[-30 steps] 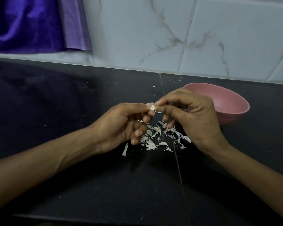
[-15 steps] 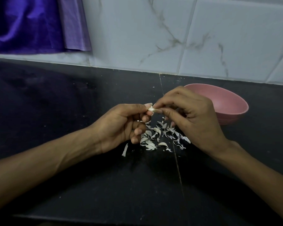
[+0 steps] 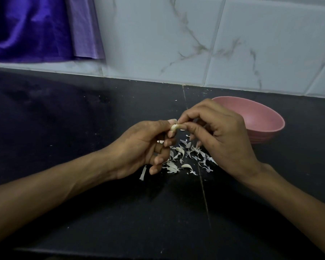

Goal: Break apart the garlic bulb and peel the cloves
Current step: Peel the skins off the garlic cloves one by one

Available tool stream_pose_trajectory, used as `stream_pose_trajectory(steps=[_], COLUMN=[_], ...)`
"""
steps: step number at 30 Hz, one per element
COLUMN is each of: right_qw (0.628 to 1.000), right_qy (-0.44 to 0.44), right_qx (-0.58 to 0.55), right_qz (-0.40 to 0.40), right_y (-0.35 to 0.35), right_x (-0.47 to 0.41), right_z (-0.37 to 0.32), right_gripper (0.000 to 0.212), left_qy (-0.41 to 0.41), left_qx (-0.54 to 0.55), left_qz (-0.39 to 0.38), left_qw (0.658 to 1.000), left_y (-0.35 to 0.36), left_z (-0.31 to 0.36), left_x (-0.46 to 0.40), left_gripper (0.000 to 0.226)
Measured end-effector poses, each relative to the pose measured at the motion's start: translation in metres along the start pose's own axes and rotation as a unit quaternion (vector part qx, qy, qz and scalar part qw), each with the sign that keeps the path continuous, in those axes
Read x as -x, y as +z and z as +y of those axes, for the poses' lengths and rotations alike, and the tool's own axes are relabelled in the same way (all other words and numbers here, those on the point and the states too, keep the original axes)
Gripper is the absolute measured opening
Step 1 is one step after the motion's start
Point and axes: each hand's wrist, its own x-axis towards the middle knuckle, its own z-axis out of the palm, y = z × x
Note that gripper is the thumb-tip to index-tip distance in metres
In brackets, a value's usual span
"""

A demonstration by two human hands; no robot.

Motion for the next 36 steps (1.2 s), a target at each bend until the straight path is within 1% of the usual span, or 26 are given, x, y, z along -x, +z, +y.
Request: stream_pose_trajectory(steps=[4, 10, 13, 16, 19, 21, 25, 29, 36], right_qw=[0.999, 1.000, 0.999, 0.995, 0.977, 0.967, 0.971, 0.976, 0.969], right_qy=[0.025, 0.013, 0.022, 0.075, 0.158, 0.197, 0.198, 0.184, 0.209], right_qx=[-0.025, -0.013, -0.025, -0.073, -0.140, -0.163, -0.133, -0.117, -0.126], right_qz=[0.008, 0.003, 0.000, -0.004, 0.008, 0.009, -0.023, -0.032, -0.036], right_y=[0.0020, 0.0021, 0.0016, 0.0016, 0.0008, -0.0012, -0.0002, 0.0031, 0.0026], right_x=[-0.0003, 0.0008, 0.0004, -0.0004, -0.0026, -0.0038, -0.0010, 0.0014, 0.0013], right_z=[0.0004, 0.0003, 0.0005, -0.0007, -0.0008, 0.0014, 0.0038, 0.0052, 0.0088], right_gripper=[0.011, 0.007, 0.007, 0.007, 0.002, 0.002, 0.001, 0.004, 0.026], left_qy=[0.010, 0.013, 0.019, 0.034, 0.051, 0.063, 0.079, 0.080, 0.086], left_qx=[-0.007, 0.005, 0.000, -0.016, -0.034, -0.044, -0.077, -0.094, -0.081], left_qz=[0.014, 0.035, 0.042, 0.052, 0.076, 0.094, 0.107, 0.116, 0.116], left_qw=[1.000, 0.999, 0.999, 0.998, 0.995, 0.993, 0.988, 0.986, 0.986], left_y=[0.0019, 0.0011, 0.0005, -0.0014, -0.0049, -0.0074, -0.0064, -0.0055, -0.0075], left_z=[-0.0001, 0.0013, 0.0012, 0.0001, -0.0003, -0.0003, 0.0007, 0.0006, -0.0006], left_x=[0.0010, 0.0017, 0.0004, -0.0005, -0.0008, -0.0009, 0.0006, 0.0017, 0.0002], left_gripper=[0.037, 0.035, 0.035, 0.037, 0.036, 0.037, 0.035, 0.034, 0.029])
